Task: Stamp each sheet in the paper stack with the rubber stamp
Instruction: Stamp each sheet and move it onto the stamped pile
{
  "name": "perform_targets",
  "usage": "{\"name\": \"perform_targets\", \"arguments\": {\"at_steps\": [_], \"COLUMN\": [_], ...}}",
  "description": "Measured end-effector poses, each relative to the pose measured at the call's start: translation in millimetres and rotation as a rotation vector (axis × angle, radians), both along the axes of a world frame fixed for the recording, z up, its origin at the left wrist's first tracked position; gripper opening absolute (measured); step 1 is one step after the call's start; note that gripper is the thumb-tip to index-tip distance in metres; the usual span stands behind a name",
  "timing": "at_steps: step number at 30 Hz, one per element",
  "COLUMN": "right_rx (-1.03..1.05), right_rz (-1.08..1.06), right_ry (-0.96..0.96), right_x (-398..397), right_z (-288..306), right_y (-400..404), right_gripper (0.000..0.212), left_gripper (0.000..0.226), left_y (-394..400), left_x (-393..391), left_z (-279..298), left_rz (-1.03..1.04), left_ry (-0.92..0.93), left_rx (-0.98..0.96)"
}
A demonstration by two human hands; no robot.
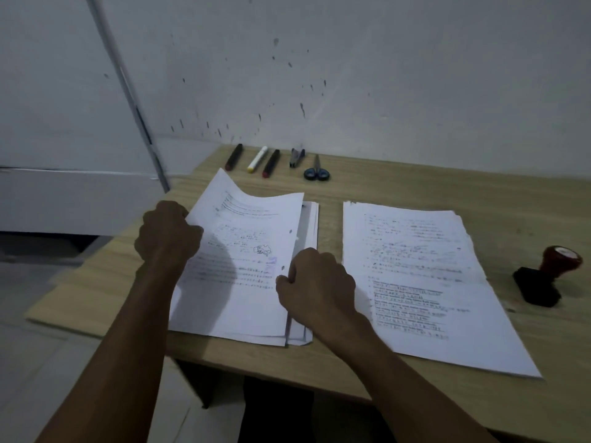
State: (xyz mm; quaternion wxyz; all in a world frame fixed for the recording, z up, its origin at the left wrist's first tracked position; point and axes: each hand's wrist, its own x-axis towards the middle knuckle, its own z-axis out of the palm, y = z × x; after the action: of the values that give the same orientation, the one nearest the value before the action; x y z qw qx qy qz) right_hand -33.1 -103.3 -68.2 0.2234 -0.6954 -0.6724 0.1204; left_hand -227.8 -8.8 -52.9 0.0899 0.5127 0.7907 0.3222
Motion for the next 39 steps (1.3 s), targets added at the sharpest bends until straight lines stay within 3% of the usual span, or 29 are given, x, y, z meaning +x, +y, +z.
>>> {"name": "perform_targets", "arguments": {"at_steps": [5,8,12,16,20,28,35,39], "right_rx": [0.01,0.011,0.067,0.138,0.214,0.433,0.448,0.439], "right_rz": [-0.008,-0.025,-0.03,0.008,-0.03,-0.267,-0.553,-0.785], "right_ry": [-0.038,-0.042,0.022,0.14,0.211,0.199,0.101,0.091], "right_x": [5,10,24,47,85,176,230,250], "right_z": [0,-1,1,2,2,-2,0,5], "right_y": [-3,-5,-9,-14,-23,-53,-73,-76], "right_gripper": [0.024,0.031,0.029,0.022,0.018,0.021,0.017,0.039], "left_gripper": [0.045,0.055,0.051,0.03,0.02,0.017,0.012,0.011], "left_y": [0,0,-4,-7,-17,-28,-34,-33], "left_x": [-1,2,15,46,99,205,265,272], "left_z": [-9,-12,-11,-17,-19,-28,-29,-38], "left_rz": [-0.016,-0.006,-0.003,-0.263,-0.594,-0.934,-1.039,-1.029], "left_ry": [0.006,0.112,0.168,0.021,-0.037,-0.088,-0.135,-0.131], "left_rx": [-0.028,-0.033,0.081,0.438,0.503,0.408,0.408,0.438]}}
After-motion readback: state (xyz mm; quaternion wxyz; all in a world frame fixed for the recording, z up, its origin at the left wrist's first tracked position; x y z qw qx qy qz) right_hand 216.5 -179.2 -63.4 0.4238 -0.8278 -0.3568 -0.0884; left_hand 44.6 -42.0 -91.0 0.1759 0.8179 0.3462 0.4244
